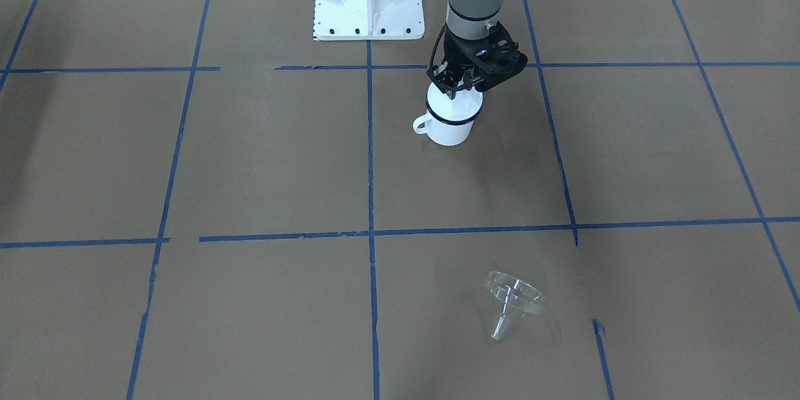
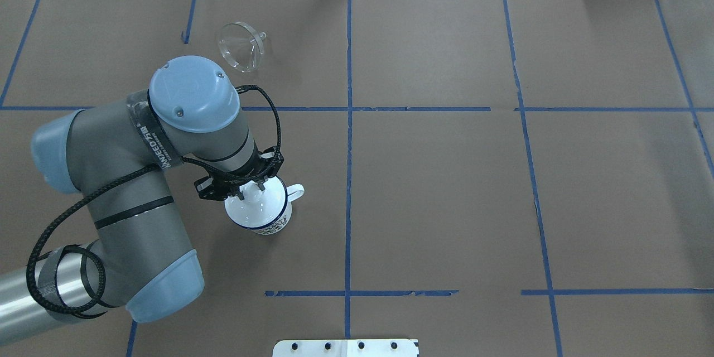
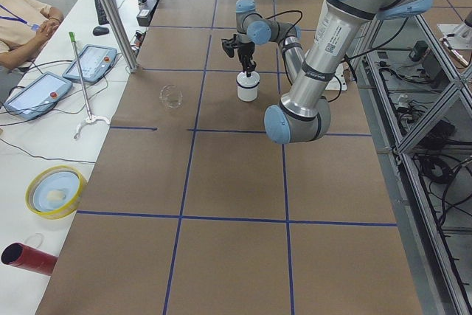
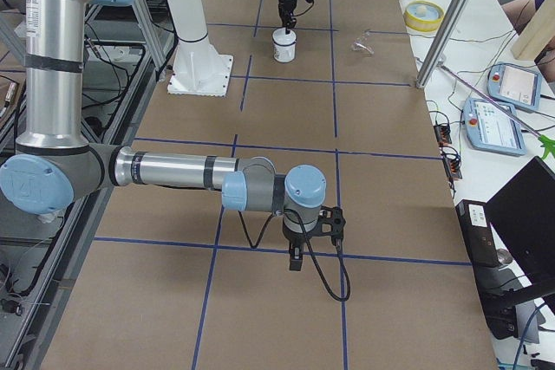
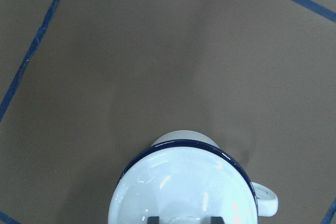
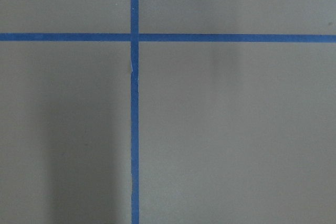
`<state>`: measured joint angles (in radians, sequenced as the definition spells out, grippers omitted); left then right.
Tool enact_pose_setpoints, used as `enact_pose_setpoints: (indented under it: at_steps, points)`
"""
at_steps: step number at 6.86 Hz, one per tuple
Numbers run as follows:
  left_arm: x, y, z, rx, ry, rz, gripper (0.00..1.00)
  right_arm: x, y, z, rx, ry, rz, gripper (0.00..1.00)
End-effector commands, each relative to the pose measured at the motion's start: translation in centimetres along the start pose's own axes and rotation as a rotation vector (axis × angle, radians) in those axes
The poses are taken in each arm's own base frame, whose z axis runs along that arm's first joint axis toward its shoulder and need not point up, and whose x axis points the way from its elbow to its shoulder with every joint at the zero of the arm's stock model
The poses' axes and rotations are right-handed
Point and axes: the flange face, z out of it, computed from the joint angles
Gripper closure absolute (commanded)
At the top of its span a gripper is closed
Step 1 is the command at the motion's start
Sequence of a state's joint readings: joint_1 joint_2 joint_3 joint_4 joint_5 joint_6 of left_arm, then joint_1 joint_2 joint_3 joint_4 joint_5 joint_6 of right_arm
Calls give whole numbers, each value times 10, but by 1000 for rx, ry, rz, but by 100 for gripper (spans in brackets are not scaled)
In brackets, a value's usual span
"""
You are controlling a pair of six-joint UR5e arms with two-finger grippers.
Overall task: Remove funnel from cup
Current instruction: 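Open the left gripper and withdraw it away from the mug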
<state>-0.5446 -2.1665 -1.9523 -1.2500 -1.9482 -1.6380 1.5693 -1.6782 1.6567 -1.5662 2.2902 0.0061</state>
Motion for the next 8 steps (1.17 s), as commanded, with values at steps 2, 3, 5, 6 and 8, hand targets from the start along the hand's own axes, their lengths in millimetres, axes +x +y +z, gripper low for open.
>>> enact_pose_setpoints:
  at_steps: [2, 3, 5, 6, 8]
  points:
    - [0, 0, 1, 0, 0, 4, 25, 0, 0, 0, 0, 0, 0, 0]
    - [-2, 1, -5, 2, 11, 15, 25, 0, 0, 0, 0, 0, 0, 0]
    - [-17, -45, -60, 62, 93, 121, 24, 0, 0, 0, 0, 0, 0, 0]
    - [-30, -89, -93, 128, 120, 160, 24, 0, 0, 0, 0, 0, 0, 0]
    - [-101, -182, -125, 116, 109, 286, 23, 0, 0, 0, 0, 0, 0, 0]
